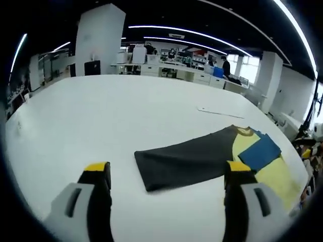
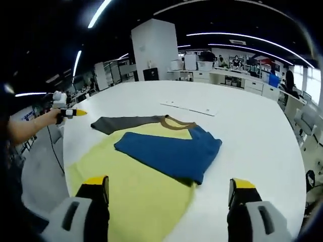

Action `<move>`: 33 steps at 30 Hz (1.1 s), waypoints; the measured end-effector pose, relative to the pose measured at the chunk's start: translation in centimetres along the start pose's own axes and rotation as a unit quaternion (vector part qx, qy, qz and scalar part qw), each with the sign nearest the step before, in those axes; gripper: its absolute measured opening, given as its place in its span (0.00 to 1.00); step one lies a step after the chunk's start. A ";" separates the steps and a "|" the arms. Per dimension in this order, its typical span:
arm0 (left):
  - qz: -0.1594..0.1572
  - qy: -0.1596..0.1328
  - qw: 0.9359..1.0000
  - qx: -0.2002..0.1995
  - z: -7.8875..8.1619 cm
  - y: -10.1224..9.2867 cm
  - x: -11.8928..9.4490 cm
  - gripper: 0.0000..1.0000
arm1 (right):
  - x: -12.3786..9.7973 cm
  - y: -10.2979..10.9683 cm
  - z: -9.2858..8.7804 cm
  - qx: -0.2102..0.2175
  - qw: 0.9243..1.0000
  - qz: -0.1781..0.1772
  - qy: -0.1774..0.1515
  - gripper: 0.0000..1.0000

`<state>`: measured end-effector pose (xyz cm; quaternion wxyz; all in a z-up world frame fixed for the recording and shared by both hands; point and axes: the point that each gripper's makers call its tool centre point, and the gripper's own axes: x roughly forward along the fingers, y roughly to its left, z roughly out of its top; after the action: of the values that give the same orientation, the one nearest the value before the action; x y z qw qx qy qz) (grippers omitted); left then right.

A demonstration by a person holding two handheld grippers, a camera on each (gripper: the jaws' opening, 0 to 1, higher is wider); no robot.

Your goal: Fold the garment on the visible template until the final outline fits inside the template.

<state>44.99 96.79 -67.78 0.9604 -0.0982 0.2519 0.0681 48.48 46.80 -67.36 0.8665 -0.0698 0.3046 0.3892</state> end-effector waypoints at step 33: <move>0.064 0.065 0.995 -0.043 -5.7 3.3 5.6 0.16 | -2.3 1.1 -2.7 -0.027 0.999 0.007 -0.018 1.00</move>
<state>46.56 99.22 -75.97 0.9305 -0.1274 0.3166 0.1333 45.24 45.09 -68.10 0.8669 -0.0842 0.2792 0.4043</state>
